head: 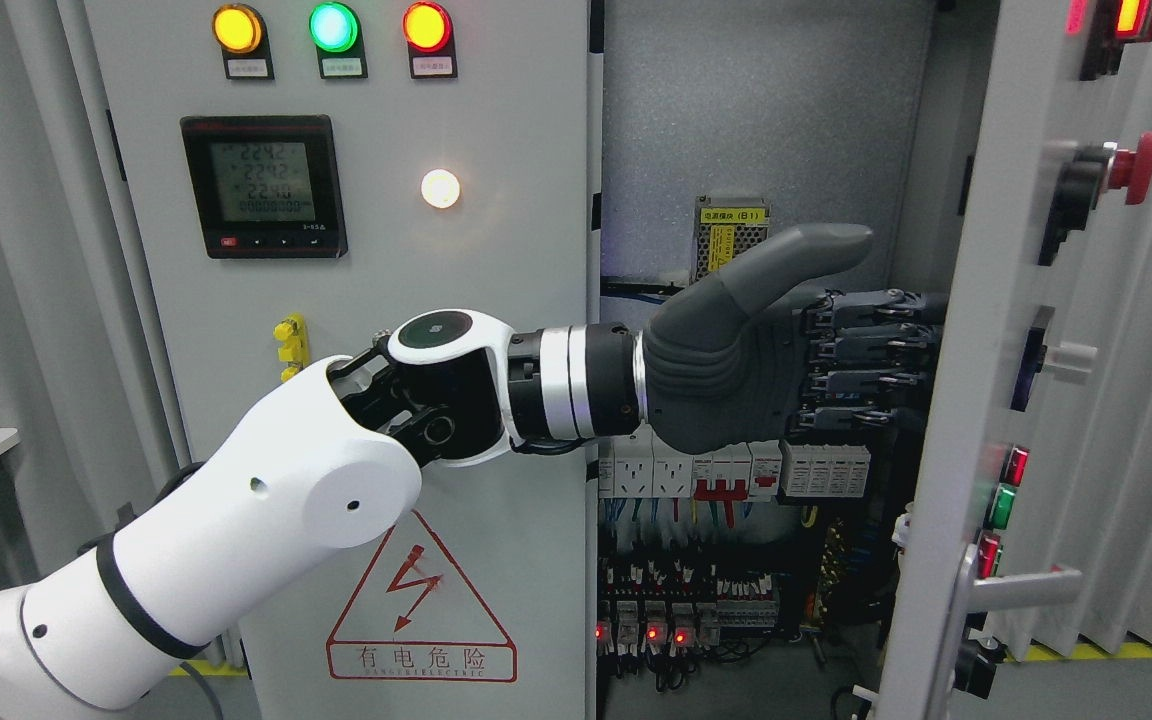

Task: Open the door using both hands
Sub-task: 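Push the button-panel door outward with the left hand, swinging it open, then extend the left arm further to swing the door fully open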

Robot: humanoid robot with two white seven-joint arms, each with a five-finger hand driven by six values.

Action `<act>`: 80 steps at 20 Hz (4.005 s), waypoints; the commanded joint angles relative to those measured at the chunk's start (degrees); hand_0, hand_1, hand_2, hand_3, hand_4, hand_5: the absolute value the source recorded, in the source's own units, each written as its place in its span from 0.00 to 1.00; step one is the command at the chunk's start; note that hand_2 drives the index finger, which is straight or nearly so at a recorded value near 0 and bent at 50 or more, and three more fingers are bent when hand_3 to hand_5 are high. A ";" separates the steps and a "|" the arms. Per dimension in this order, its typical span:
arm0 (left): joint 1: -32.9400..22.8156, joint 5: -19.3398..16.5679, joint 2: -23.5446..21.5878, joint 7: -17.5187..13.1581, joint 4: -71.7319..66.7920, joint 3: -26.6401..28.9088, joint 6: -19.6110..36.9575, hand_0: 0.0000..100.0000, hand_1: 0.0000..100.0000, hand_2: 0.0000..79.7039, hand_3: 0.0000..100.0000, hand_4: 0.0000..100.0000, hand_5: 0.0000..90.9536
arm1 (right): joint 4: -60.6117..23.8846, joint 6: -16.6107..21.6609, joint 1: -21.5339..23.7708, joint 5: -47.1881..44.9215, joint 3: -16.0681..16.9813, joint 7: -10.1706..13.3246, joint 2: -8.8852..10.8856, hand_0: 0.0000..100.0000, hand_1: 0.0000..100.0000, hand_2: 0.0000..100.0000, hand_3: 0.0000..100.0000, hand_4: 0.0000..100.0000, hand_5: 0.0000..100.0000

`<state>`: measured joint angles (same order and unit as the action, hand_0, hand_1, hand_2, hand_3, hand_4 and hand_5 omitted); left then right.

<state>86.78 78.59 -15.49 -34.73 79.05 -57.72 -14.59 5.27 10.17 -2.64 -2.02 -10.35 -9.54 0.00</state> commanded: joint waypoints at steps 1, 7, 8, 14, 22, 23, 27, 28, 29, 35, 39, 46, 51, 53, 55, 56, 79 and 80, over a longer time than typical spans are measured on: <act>0.50 -0.02 2.13 1.33 3.31 -0.47 0.00 0.30 0.00 0.03 0.03 0.04 0.00 | 0.00 0.03 0.00 0.00 -0.03 -0.04 0.00 0.22 0.00 0.00 0.00 0.00 0.00; 2.16 -0.19 6.35 1.42 3.04 -2.04 0.18 0.30 0.00 0.03 0.03 0.04 0.00 | 0.00 0.03 0.00 0.00 -0.03 -0.04 0.00 0.22 0.00 0.00 0.00 0.00 0.00; 2.43 -0.19 7.05 1.42 2.96 -2.22 0.35 0.30 0.00 0.03 0.03 0.04 0.00 | 0.00 0.03 0.00 0.00 -0.03 -0.04 0.09 0.22 0.00 0.00 0.00 0.00 0.00; 2.52 -0.54 9.86 1.51 1.64 -2.22 0.44 0.30 0.00 0.03 0.03 0.04 0.00 | 0.00 0.03 0.00 0.00 -0.03 -0.04 0.00 0.22 0.00 0.00 0.00 0.00 0.00; 2.43 -1.42 14.88 8.27 -2.05 -3.19 0.44 0.30 0.00 0.03 0.03 0.04 0.00 | 0.00 -0.06 0.00 0.00 -0.03 -0.04 0.00 0.22 0.00 0.00 0.00 0.00 0.00; 2.43 -1.42 15.31 8.54 -2.23 -3.19 0.44 0.30 0.00 0.03 0.03 0.04 0.00 | 0.00 -0.06 0.00 0.00 -0.03 -0.04 0.09 0.22 0.00 0.00 0.00 0.00 0.00; 2.52 -1.33 15.49 8.63 -3.46 -3.28 0.44 0.30 0.00 0.03 0.03 0.04 0.00 | 0.00 0.03 0.00 0.00 -0.03 -0.04 0.00 0.22 0.00 0.00 0.00 0.00 0.00; 2.52 -1.25 15.49 8.63 -3.55 -3.28 0.44 0.30 0.00 0.03 0.03 0.04 0.00 | 0.00 0.03 0.00 0.00 -0.03 -0.04 0.00 0.22 0.00 0.00 0.00 0.00 0.00; 2.60 -1.16 15.49 8.54 -3.46 -3.28 0.44 0.30 0.00 0.03 0.03 0.04 0.00 | 0.00 0.03 0.00 0.00 -0.03 -0.04 0.00 0.22 0.00 0.00 0.00 0.00 0.00; 3.40 -1.07 15.49 8.54 -3.37 -3.02 0.53 0.30 0.00 0.03 0.03 0.04 0.00 | 0.00 0.03 0.00 0.00 -0.03 -0.04 0.00 0.22 0.00 0.00 0.00 0.00 0.00; 3.57 -0.98 15.49 8.54 -3.29 -3.01 0.53 0.30 0.00 0.04 0.03 0.04 0.00 | 0.00 -0.06 0.00 0.00 -0.03 -0.04 0.00 0.22 0.00 0.00 0.00 0.00 0.00; 3.66 -0.89 15.49 8.54 -2.85 -3.10 0.53 0.30 0.00 0.03 0.03 0.04 0.00 | 0.00 0.03 0.00 0.00 0.06 -0.04 0.00 0.22 0.00 0.00 0.00 0.00 0.00; 3.66 -0.54 15.49 8.45 -2.49 -3.10 0.53 0.30 0.00 0.04 0.03 0.04 0.00 | 0.00 0.03 0.00 0.00 -0.03 -0.04 0.00 0.22 0.00 0.00 0.00 0.00 0.00; 3.66 -0.37 15.49 8.45 -2.23 -3.10 0.53 0.30 0.00 0.03 0.03 0.04 0.00 | 0.00 0.03 0.00 0.00 0.06 -0.04 0.00 0.22 0.00 0.00 0.00 0.00 0.00; 3.66 -0.37 15.49 8.45 -1.18 -3.10 0.62 0.30 0.00 0.03 0.03 0.04 0.00 | 0.00 -0.06 0.00 0.00 -0.03 -0.04 0.00 0.22 0.00 0.00 0.00 0.00 0.00; 3.66 -0.28 15.49 8.45 -1.00 -3.10 0.62 0.30 0.00 0.03 0.03 0.04 0.00 | 0.00 -0.06 0.00 0.00 -0.03 -0.04 0.09 0.22 0.00 0.00 0.00 0.00 0.00; -4.85 -1.86 1.54 8.80 13.13 3.48 0.44 0.30 0.00 0.03 0.03 0.04 0.00 | -0.09 0.03 0.09 0.00 -0.11 -0.04 0.09 0.22 0.00 0.00 0.00 0.00 0.00; -6.26 -1.86 0.13 8.80 14.54 4.62 0.53 0.30 0.00 0.03 0.03 0.04 0.00 | -0.09 0.03 0.17 0.00 -0.11 0.05 0.09 0.22 0.00 0.00 0.00 0.00 0.00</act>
<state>84.99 77.10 -4.49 -25.96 82.94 -58.26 -14.05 5.25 10.17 -2.56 -2.06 -10.37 -9.54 0.00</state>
